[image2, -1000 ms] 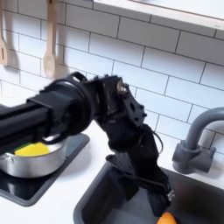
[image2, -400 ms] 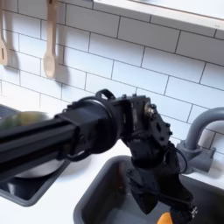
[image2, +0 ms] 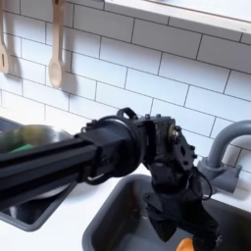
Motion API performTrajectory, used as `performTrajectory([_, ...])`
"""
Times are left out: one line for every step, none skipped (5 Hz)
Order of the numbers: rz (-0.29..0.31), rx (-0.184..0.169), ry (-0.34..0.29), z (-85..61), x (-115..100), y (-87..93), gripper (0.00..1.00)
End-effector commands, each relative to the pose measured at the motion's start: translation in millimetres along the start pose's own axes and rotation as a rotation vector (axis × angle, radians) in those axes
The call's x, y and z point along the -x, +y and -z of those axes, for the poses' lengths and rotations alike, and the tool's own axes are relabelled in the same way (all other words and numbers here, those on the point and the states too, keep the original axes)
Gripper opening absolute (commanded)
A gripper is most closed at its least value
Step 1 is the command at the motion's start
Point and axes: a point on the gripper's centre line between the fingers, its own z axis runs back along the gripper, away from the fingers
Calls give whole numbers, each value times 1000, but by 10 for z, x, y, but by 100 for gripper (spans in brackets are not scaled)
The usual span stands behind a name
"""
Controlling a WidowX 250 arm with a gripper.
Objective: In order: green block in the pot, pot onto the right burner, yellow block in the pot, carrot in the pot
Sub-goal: 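Take the carrot out of the sink and put it in the pot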
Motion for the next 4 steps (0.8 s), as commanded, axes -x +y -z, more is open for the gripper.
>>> performTrajectory([-34,0,4,122,-30,-69,100])
performTrajectory([-37,3,18,185,-10,-123,100])
performTrajectory([-61,-19,25,244,-18,-79,100])
performTrajectory([-79,-38,27,271,-35,-42,100])
